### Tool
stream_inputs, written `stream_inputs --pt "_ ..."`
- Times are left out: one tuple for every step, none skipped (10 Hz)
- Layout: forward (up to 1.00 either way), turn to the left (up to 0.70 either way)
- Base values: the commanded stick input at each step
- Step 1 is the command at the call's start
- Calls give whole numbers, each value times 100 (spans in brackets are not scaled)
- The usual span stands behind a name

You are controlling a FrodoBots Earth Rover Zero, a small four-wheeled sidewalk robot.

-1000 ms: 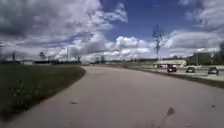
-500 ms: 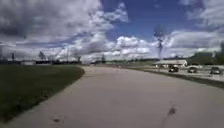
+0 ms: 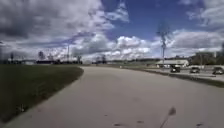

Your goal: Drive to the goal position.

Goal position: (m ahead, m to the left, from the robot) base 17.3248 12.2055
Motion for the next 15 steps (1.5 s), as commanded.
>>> stream_inputs --pt "100 0" --pt "100 0" --pt "100 0" --pt "100 0" --pt "100 0" --pt "100 0" --pt "100 0" --pt "100 0" --pt "100 0" --pt "100 0" --pt "100 0" --pt "100 0" --pt "100 0" --pt "100 0" --pt "100 0"
